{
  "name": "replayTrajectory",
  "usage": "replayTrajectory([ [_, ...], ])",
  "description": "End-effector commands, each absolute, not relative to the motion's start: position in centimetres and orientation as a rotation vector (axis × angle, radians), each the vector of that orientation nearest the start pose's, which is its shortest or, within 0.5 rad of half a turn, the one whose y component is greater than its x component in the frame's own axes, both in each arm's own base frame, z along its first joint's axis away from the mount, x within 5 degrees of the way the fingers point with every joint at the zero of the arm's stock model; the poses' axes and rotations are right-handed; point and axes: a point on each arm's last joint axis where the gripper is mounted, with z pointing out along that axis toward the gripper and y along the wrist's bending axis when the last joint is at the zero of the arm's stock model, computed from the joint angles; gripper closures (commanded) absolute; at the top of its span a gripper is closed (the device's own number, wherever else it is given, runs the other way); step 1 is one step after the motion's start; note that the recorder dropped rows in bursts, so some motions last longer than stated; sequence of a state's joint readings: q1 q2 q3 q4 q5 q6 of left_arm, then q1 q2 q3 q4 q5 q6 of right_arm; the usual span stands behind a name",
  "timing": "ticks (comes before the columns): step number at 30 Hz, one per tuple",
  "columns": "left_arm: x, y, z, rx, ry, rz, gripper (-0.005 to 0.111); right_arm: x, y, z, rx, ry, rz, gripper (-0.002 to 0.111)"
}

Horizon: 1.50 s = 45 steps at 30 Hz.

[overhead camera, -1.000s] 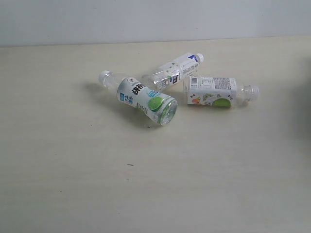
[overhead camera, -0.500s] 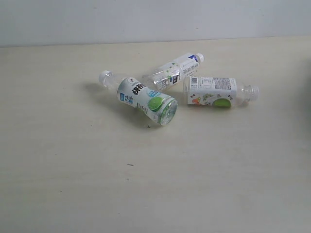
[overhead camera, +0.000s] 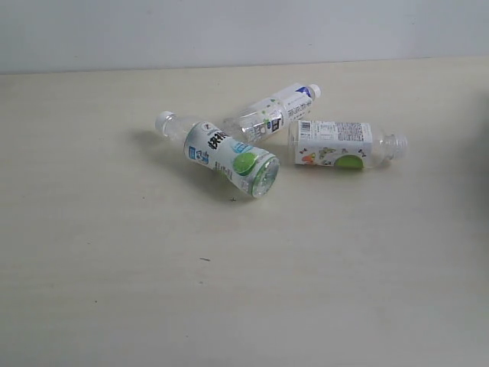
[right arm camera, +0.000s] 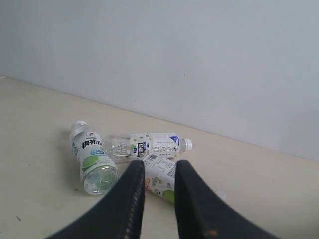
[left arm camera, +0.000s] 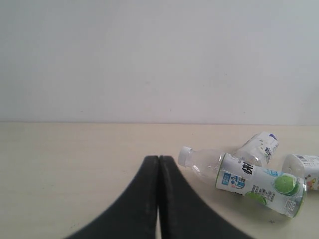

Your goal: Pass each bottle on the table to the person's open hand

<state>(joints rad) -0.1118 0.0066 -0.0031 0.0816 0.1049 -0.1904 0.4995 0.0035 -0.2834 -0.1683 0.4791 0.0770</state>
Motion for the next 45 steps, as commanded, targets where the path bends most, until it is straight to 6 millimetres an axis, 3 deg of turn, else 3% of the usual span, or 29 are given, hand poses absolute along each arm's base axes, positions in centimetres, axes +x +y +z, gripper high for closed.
replayTrajectory([
  [1, 5.6, -0.5, 20.4, -0.004, 1.584, -0.163, 0.106, 3.3, 1.0, 26.2, -0.422, 1.628, 0.258, 0.085],
  [6, 5.6, -0.5, 20.4, -0.004, 1.584, -0.163, 0.106, 3.3, 1.2, 26.9, -0.411, 1.553, 0.276, 0.085],
  [22, 5.6, -0.5, 20.4, -0.004, 1.584, -0.163, 0.106, 3.4, 1.0, 26.3, -0.424, 1.615, 0.251, 0.085],
  [24, 5.6, -0.5, 20.4, -0.004, 1.584, -0.163, 0.106, 3.4, 1.0, 26.8, -0.434, 1.553, 0.219, 0.085],
  [26, 5.6, -0.5, 20.4, -0.004, 1.584, -0.163, 0.106, 3.2, 1.2, 28.3, -0.426, 1.376, 0.235, 0.086],
  [28, 5.6, -0.5, 20.4, -0.004, 1.584, -0.163, 0.106, 2.9, 1.3, 29.4, -0.411, 1.257, 0.265, 0.097],
  [29, 5.6, -0.5, 20.4, -0.004, 1.584, -0.163, 0.106, 3.8, 1.8, 29.2, -0.43, 1.316, 0.258, 0.109],
  [32, 5.6, -0.5, 20.4, -0.004, 1.584, -0.163, 0.106, 6.5, 3.1, 29.2, -0.456, 1.521, 0.262, 0.108],
  [34, 5.6, -0.5, 20.4, -0.004, 1.584, -0.163, 0.106, 8.3, 3.7, 30.4, -0.478, 1.671, 0.203, 0.108],
  [36, 5.6, -0.5, 20.4, -0.004, 1.584, -0.163, 0.106, 11.6, 4.4, 32.7, -0.499, 1.923, 0.05, 0.108],
  [39, 5.6, -0.5, 20.4, -0.004, 1.584, -0.163, 0.106, 15.6, 6.0, 35.4, -0.535, 2.141, -0.059, 0.108],
  [41, 5.6, -0.5, 20.4, -0.004, 1.584, -0.163, 0.106, 18.2, 7.5, 35.7, -0.623, 2.261, -0.109, 0.108],
  [42, 5.6, -0.5, 20.4, -0.004, 1.584, -0.163, 0.106, 20.4, 8.9, 35.7, -0.717, 2.352, -0.129, 0.108],
  [45, 5.6, -0.5, 20.4, -0.004, 1.584, -0.163, 0.106, 23.5, 11.1, 35.2, -0.889, 2.416, -0.131, 0.108],
])
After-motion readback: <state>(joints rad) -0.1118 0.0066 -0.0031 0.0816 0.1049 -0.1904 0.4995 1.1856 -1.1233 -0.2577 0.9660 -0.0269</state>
